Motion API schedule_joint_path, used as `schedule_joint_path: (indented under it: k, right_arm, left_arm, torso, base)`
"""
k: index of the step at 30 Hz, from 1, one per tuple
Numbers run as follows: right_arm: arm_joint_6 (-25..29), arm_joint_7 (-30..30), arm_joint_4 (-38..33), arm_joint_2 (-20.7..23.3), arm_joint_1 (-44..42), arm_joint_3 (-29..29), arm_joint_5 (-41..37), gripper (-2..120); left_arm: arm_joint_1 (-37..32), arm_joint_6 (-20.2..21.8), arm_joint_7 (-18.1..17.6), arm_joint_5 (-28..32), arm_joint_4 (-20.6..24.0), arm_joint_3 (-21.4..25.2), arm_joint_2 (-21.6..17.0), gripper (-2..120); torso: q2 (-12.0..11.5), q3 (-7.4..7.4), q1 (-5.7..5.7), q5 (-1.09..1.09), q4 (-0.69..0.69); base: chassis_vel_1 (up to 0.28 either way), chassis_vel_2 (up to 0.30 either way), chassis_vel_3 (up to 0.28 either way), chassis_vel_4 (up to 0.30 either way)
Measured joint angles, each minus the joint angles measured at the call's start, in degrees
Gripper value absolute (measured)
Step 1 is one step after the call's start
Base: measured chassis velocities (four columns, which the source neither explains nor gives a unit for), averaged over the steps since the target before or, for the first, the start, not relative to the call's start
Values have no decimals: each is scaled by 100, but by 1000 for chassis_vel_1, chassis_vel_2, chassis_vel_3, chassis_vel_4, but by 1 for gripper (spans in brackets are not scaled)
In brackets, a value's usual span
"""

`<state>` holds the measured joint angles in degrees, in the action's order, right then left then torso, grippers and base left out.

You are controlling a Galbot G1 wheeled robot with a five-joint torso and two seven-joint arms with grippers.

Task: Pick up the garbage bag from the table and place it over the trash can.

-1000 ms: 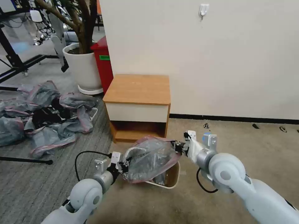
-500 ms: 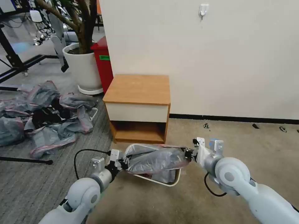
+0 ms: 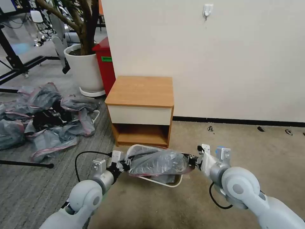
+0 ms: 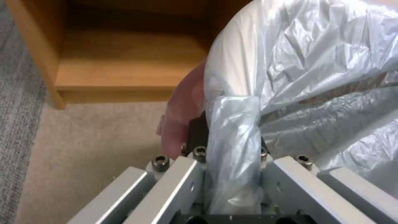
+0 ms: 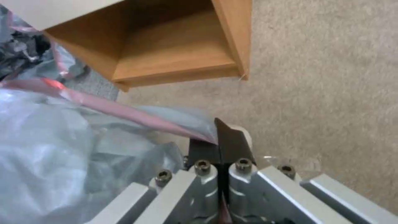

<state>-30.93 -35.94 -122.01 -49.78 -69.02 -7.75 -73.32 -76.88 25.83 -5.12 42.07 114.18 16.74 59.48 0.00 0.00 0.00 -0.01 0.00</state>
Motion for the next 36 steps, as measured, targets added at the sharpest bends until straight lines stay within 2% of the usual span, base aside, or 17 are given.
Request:
schedule_joint_path:
  k: [3, 6, 7, 10, 11, 14, 16, 19, 27, 36]
  right_arm:
    - [0, -23, 32, -42, -37, 18, 51, 10]
    - [2, -49, 7, -87, -66, 22, 140, 23]
    - [2, -49, 7, -87, -66, 22, 140, 23]
    - [-3, -64, 17, -86, -35, 45, 403, 38]
    - [-3, -64, 17, -86, -35, 45, 403, 38]
    - [20, -10, 46, -15, -70, 72, 672, 53]
    - [34, 2, 46, -7, -85, 76, 748, 57]
    - [145, 56, 36, -11, -52, 80, 1056, 70]
    - [179, 61, -220, 25, 74, -219, 841, 97]
    - [129, 13, -387, 43, 32, -449, 329, 100]
  left_arm:
    - [20, 0, -12, 7, 2, 53, 32, 2]
    - [66, 0, -23, 26, 4, 110, 53, 2]
    - [66, 0, -23, 26, 4, 110, 53, 2]
    - [92, 0, -29, 51, 1, 150, 55, 2]
    - [92, 0, -29, 51, 1, 150, 55, 2]
    - [116, 2, -38, 130, 0, 259, 94, 2]
    - [121, 2, -40, 140, -4, 276, 95, 2]
    - [118, 3, -43, 144, -20, 284, 94, 2]
    - [91, 4, -44, 103, -102, 260, 129, 2]
    - [132, -4, -44, 49, -187, 294, 131, 2]
  torso:
    - [0, 0, 0, 1, 0]
    - [0, 0, 0, 1, 0]
    - [0, 0, 0, 1, 0]
    - [0, 0, 0, 0, 0]
    - [0, 0, 0, 0, 0]
    - [0, 0, 0, 0, 0]
    - [0, 0, 0, 0, -1]
    - [0, 0, 0, 1, -1]
    - [0, 0, 0, 0, 0]
    - [0, 0, 0, 1, -1]
  base:
    - [0, 0, 0, 0]
    - [0, 0, 0, 0]
    - [0, 0, 0, 0]
    - [0, 0, 0, 0]
    - [0, 0, 0, 0]
    - [0, 0, 0, 0]
    - [0, 0, 0, 0]
    - [0, 0, 0, 0]
    - [0, 0, 0, 0]
    - [0, 0, 0, 0]
